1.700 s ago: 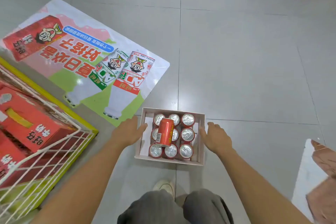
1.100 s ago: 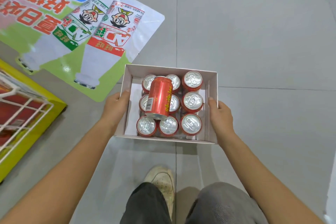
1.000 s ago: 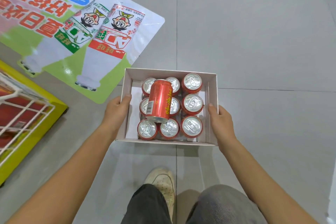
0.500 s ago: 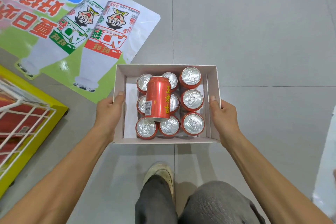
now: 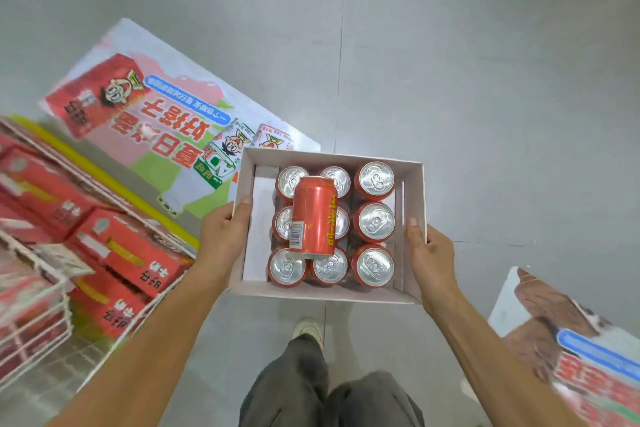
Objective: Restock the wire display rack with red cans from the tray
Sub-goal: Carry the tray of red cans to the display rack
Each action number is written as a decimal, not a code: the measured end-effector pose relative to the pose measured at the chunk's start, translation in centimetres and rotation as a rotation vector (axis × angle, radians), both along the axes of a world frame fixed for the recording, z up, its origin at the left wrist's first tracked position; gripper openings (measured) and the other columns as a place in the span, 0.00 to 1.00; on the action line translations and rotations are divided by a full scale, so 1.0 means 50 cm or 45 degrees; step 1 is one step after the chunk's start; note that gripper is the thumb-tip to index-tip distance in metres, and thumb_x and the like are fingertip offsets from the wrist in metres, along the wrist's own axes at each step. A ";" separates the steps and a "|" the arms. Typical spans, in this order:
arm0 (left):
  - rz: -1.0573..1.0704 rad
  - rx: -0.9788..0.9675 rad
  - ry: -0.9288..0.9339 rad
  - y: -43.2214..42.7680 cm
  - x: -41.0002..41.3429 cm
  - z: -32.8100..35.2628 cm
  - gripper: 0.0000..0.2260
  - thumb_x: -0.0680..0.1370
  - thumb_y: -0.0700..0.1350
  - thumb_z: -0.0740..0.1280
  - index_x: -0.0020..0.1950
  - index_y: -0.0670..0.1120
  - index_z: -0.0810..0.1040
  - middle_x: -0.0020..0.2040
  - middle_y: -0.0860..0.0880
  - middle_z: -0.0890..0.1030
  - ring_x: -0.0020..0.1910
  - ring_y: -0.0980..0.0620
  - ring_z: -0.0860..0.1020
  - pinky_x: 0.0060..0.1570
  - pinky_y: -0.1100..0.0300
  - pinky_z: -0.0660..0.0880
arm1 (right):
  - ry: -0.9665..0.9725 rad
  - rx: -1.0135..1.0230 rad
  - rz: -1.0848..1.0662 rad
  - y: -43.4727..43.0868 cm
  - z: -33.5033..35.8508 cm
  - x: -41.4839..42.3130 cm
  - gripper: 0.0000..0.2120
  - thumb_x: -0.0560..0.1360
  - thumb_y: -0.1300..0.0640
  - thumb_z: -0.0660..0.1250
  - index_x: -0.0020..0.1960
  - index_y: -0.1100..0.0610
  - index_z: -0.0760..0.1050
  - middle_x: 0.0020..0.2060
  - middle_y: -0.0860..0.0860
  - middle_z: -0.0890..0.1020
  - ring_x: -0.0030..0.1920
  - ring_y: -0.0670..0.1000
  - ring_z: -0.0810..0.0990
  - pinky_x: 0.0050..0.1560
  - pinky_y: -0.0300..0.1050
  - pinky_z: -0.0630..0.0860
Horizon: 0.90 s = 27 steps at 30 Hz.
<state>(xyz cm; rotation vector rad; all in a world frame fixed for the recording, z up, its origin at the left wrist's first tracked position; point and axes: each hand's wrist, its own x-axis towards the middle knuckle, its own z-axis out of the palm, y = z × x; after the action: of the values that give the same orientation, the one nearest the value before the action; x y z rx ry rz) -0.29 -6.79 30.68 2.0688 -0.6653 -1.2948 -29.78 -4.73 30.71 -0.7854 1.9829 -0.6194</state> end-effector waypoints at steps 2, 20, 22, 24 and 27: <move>0.011 0.022 0.002 -0.045 0.007 0.125 0.16 0.82 0.53 0.66 0.46 0.41 0.84 0.46 0.45 0.86 0.45 0.45 0.82 0.49 0.50 0.77 | -0.007 -0.037 0.017 -0.054 0.127 0.006 0.23 0.85 0.47 0.59 0.35 0.58 0.67 0.30 0.50 0.68 0.32 0.48 0.66 0.33 0.39 0.64; 0.219 -0.035 0.061 -0.511 -0.036 0.674 0.19 0.84 0.46 0.64 0.34 0.46 0.69 0.34 0.49 0.70 0.36 0.48 0.69 0.34 0.60 0.63 | -0.065 -0.075 0.215 -0.608 0.608 -0.010 0.19 0.84 0.44 0.60 0.44 0.54 0.81 0.41 0.49 0.85 0.42 0.51 0.83 0.41 0.45 0.78; 0.219 -0.028 0.078 -0.572 -0.030 0.681 0.16 0.84 0.46 0.64 0.36 0.47 0.74 0.36 0.49 0.76 0.37 0.49 0.73 0.34 0.61 0.67 | -0.044 -0.113 0.226 -0.685 0.620 -0.008 0.21 0.84 0.46 0.61 0.35 0.53 0.75 0.32 0.47 0.79 0.36 0.52 0.76 0.38 0.44 0.72; 0.243 -0.052 0.103 -0.647 -0.017 0.686 0.15 0.84 0.48 0.65 0.39 0.45 0.78 0.39 0.45 0.81 0.40 0.45 0.77 0.37 0.60 0.71 | -0.059 -0.125 0.228 -0.769 0.634 0.004 0.23 0.84 0.48 0.62 0.31 0.52 0.69 0.28 0.47 0.73 0.33 0.50 0.71 0.35 0.44 0.67; 0.270 -0.064 0.121 -0.774 0.013 0.684 0.15 0.84 0.49 0.65 0.40 0.44 0.79 0.39 0.45 0.81 0.41 0.44 0.78 0.37 0.60 0.71 | -0.038 -0.148 0.247 -0.901 0.645 0.029 0.23 0.84 0.48 0.62 0.32 0.52 0.70 0.29 0.47 0.73 0.33 0.50 0.71 0.35 0.44 0.67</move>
<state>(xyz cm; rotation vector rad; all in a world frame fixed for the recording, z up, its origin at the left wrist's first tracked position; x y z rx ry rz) 0.35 -45.47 64.87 1.9652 -0.4196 -1.2333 -28.34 -49.78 62.98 -1.0198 1.8298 -0.6309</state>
